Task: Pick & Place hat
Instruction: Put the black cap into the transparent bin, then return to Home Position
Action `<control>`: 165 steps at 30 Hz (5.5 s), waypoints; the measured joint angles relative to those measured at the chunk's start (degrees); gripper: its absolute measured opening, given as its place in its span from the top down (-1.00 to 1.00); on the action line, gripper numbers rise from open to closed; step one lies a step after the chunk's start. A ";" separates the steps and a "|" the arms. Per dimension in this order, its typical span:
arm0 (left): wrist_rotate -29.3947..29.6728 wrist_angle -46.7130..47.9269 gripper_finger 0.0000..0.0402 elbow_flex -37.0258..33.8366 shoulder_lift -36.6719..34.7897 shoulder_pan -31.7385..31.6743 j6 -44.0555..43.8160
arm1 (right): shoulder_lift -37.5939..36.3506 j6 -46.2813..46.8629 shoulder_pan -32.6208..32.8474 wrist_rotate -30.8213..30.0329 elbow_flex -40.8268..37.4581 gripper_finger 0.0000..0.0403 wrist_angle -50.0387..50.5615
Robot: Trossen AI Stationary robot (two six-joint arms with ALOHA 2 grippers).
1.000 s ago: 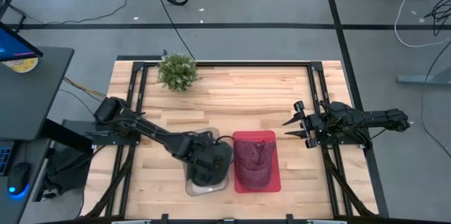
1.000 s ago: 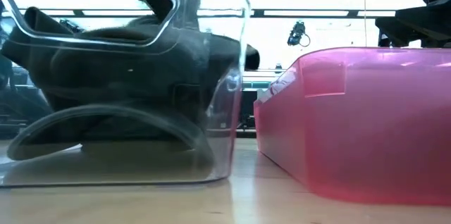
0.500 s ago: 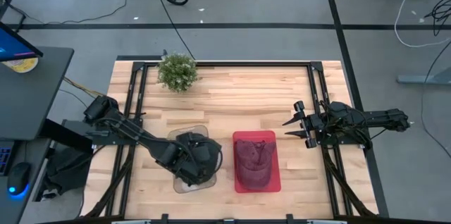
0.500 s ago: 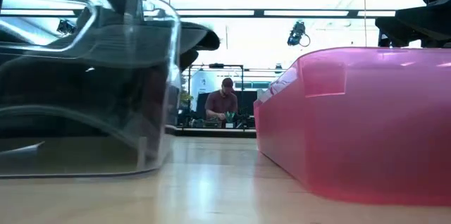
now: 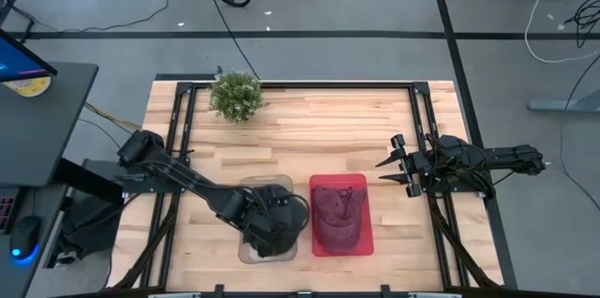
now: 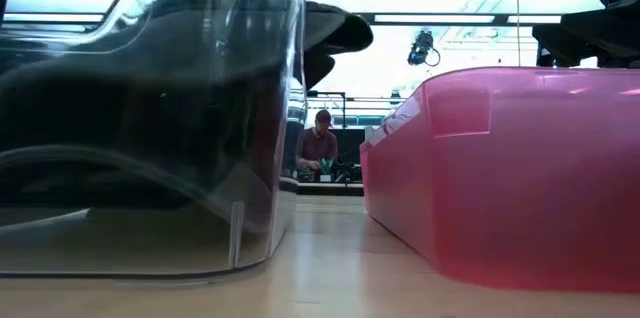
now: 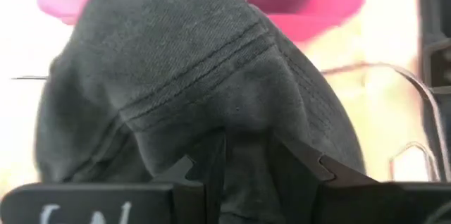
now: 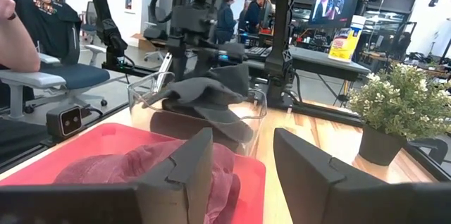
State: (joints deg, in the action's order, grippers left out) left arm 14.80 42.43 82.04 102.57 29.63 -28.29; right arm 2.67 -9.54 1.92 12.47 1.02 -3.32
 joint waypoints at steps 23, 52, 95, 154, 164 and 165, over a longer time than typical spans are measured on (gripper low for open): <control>-0.47 -7.40 0.43 0.02 1.68 -2.08 12.55 | -0.01 0.00 0.01 0.00 0.00 0.22 -0.05; 39.18 0.48 0.43 -1.59 -9.55 4.95 16.30 | 0.01 0.00 0.01 0.00 0.00 0.22 -0.08; -3.97 -57.18 0.43 -78.69 -83.95 -31.72 30.46 | -0.01 0.00 0.00 0.00 0.00 0.22 -0.03; -12.06 -45.44 0.43 -81.59 -97.70 -31.82 37.92 | 0.01 0.00 -0.01 0.00 0.00 0.22 -0.03; -12.06 -45.48 0.43 -81.59 -97.70 -31.82 37.92 | 0.00 0.00 0.01 0.00 0.00 0.22 -0.01; -12.06 -45.48 0.43 -81.59 -97.70 -31.82 37.92 | 0.00 0.00 -0.01 0.00 0.00 0.22 -0.02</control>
State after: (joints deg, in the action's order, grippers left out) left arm 2.74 -3.05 0.45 4.86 -2.20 9.63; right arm 2.66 -9.54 1.92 12.47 1.02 -3.34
